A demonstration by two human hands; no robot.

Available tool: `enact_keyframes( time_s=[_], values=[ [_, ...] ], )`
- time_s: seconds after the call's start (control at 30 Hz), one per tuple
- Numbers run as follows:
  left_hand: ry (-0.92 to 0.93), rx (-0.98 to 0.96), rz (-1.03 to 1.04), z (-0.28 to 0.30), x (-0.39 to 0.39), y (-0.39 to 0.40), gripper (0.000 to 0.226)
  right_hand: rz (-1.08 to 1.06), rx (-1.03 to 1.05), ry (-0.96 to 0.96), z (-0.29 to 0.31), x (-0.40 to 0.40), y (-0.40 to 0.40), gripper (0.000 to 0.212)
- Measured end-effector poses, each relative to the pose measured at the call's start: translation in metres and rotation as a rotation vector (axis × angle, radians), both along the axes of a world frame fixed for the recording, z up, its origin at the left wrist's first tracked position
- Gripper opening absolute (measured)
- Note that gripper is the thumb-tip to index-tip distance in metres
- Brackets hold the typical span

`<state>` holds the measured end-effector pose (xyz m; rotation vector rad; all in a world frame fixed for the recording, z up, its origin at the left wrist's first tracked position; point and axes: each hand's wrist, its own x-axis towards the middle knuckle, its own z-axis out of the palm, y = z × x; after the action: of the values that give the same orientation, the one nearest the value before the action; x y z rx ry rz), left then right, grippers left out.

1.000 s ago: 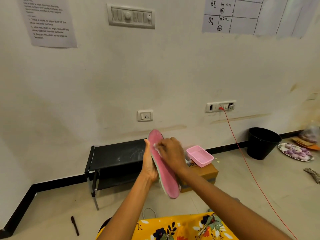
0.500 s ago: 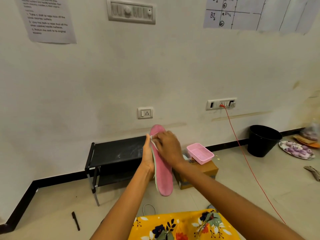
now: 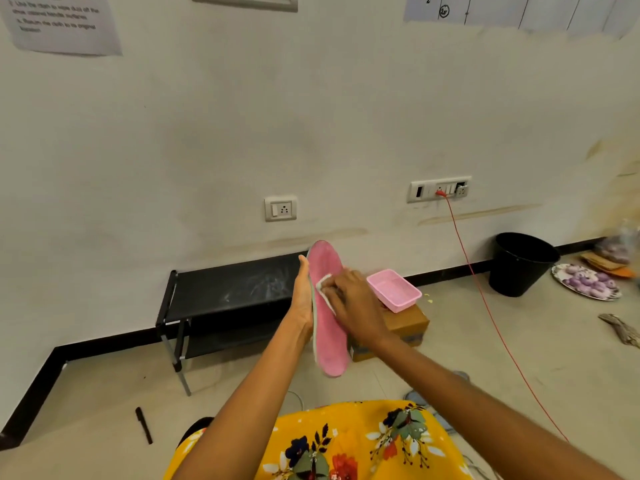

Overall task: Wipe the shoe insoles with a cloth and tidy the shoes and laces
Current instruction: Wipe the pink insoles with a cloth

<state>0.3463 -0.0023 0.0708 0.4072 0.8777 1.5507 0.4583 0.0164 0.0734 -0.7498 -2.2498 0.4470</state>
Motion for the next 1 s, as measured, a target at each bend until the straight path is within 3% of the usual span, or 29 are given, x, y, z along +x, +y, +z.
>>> enact_keyframes(
  time_s=[0.13,0.27,0.37,0.47,0.6,0.67,0.73,0.83,1.0],
  values=[
    [-0.138,0.024,0.045,-0.02,-0.001,0.008,0.087,0.141,0.125,-0.076,-0.02,0.023,-0.012,0.029],
    [-0.171,0.086,0.024,-0.019,-0.002,0.014,0.089,-0.129,-0.141,0.162,-0.013,0.018,-0.002,0.011],
    [-0.166,0.104,0.014,-0.011,0.003,0.02,0.088,-0.153,-0.209,0.135,-0.008,0.005,0.0,0.014],
    [-0.202,0.128,0.029,-0.005,0.004,0.025,0.085,-0.13,-0.141,0.028,-0.006,0.003,-0.01,0.018],
    [-0.279,0.151,0.113,-0.005,0.006,0.033,0.082,-0.07,0.217,-0.067,-0.014,0.028,-0.02,0.025],
    [-0.319,0.172,0.157,-0.004,0.008,0.04,0.081,0.04,0.276,-0.1,-0.023,0.041,-0.024,0.019],
    [-0.341,0.18,0.18,-0.001,0.012,0.048,0.078,0.028,0.123,0.004,-0.022,0.05,-0.017,0.02],
    [-0.313,0.15,0.159,0.001,0.018,0.062,0.079,-0.178,-0.268,0.362,-0.005,0.052,0.011,0.012],
    [-0.222,0.08,0.05,-0.009,0.041,0.093,0.079,-0.151,-0.739,0.33,-0.013,0.049,0.045,0.017]
  ],
)
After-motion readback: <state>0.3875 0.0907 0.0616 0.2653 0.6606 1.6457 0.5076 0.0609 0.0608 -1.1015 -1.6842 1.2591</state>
